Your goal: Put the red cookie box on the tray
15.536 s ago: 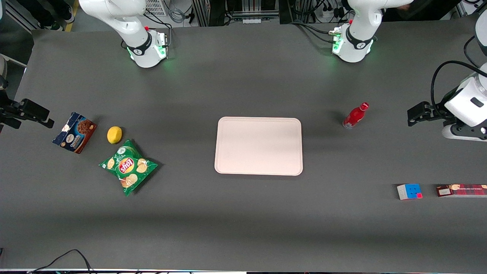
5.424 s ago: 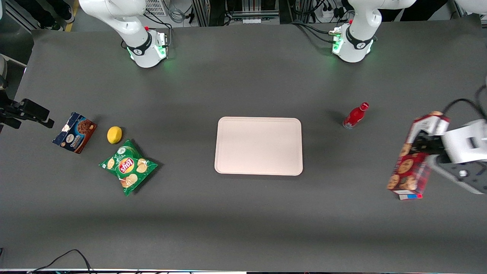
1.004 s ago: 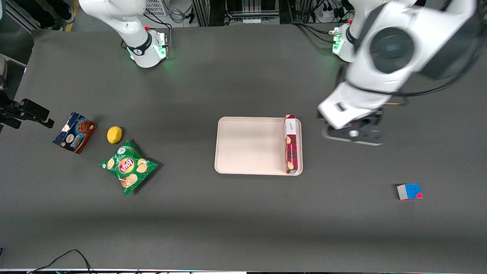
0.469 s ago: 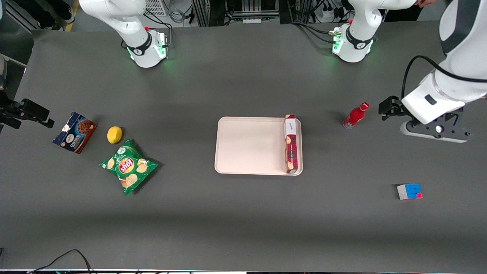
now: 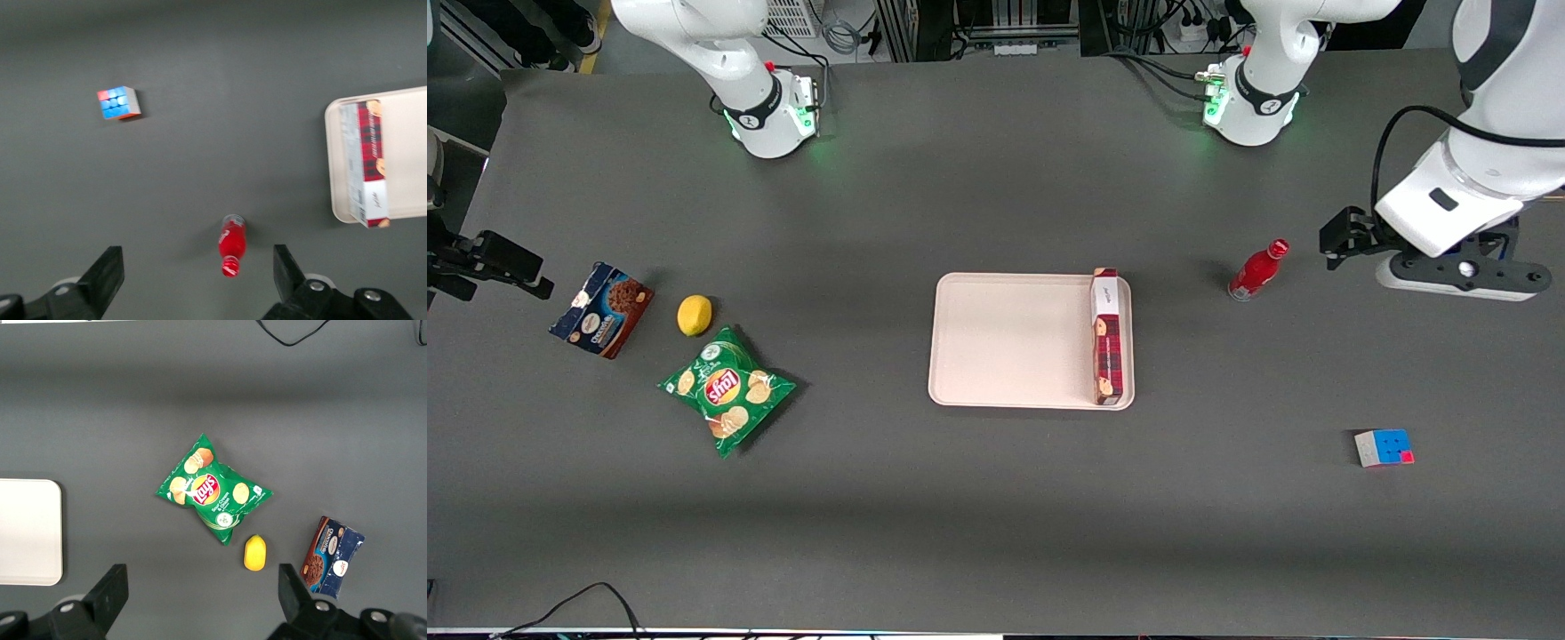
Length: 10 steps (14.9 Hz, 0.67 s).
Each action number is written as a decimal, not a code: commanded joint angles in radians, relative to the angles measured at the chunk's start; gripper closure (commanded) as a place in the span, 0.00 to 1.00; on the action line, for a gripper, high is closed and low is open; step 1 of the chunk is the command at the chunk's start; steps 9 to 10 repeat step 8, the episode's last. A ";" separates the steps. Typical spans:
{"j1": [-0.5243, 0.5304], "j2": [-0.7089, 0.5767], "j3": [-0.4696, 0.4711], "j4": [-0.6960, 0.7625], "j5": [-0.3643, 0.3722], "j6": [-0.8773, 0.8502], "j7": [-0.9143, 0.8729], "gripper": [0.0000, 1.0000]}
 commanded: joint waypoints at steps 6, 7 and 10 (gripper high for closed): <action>0.226 -0.007 -0.172 -0.031 0.024 0.020 0.012 0.00; 0.256 -0.007 -0.203 -0.031 0.024 0.018 0.023 0.00; 0.260 -0.007 -0.211 -0.031 0.024 0.015 0.023 0.00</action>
